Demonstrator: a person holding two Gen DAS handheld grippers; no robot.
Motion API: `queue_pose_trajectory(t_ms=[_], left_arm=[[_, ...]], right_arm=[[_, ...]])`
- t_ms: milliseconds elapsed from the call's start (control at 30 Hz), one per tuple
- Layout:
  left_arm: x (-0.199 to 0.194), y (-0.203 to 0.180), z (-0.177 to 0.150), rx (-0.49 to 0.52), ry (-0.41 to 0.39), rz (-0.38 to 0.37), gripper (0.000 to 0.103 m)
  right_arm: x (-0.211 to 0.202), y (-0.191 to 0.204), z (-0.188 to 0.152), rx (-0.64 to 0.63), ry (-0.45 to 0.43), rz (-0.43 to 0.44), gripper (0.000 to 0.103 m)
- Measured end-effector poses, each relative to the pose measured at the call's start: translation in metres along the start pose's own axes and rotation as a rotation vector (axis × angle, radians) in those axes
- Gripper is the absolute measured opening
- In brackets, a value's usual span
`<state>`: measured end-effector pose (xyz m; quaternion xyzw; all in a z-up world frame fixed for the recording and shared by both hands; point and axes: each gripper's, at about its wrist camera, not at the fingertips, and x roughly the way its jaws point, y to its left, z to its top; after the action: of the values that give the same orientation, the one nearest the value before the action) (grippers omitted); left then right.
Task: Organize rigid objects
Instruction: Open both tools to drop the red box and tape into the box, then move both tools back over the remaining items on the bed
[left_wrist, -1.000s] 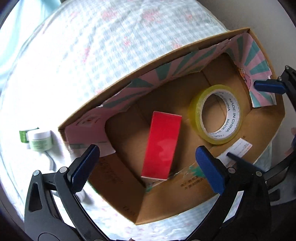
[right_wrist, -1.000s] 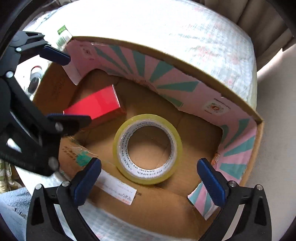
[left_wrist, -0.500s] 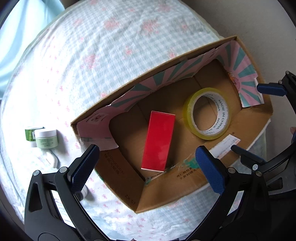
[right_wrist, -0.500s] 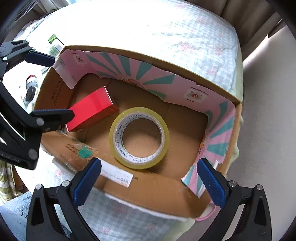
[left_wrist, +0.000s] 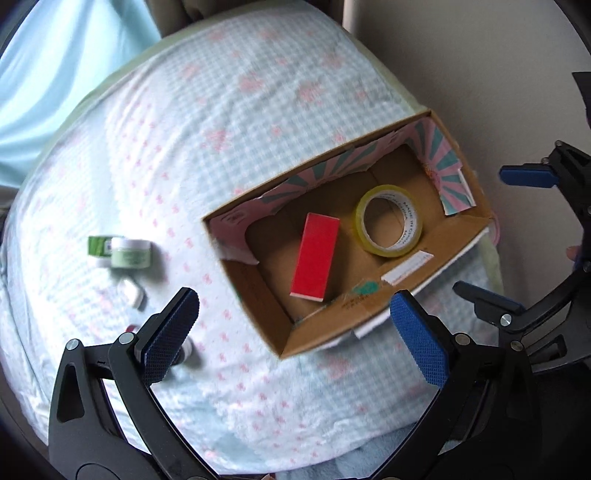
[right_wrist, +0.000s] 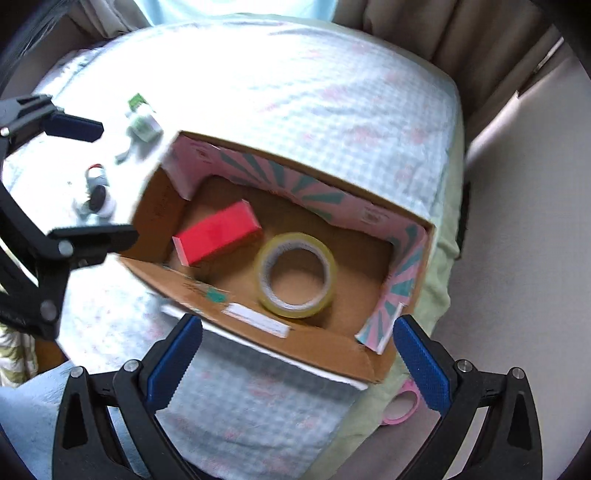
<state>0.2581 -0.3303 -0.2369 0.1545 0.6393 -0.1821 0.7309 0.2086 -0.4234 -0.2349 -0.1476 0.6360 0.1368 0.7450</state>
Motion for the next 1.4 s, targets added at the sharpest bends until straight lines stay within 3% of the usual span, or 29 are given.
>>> queue_pose_trajectory(t_ms=[200,600,1067,1400], left_arm=[[-0.043,0.042,-0.032,-0.123,-0.069,-0.021,0.103],[-0.084,0.155,-0.111,-0.293,-0.152,-0.014,0.103],[-0.095,0.292,-0.19,-0.346,-0.176,0.041,0.103],[-0.07,0.362,-0.215,-0.317,-0.188,0.028,0.103]], right_arm=[[-0.026,0.041,0.013,-0.067,-0.02,-0.03,0.103],[-0.065,0.134,0.052,-0.021,-0.12,-0.033,0.103],[-0.058,0.252,0.099,0.165,-0.208,0.014,0.103],[-0.038,0.283,0.117,0.351,-0.235,-0.005,0.103]])
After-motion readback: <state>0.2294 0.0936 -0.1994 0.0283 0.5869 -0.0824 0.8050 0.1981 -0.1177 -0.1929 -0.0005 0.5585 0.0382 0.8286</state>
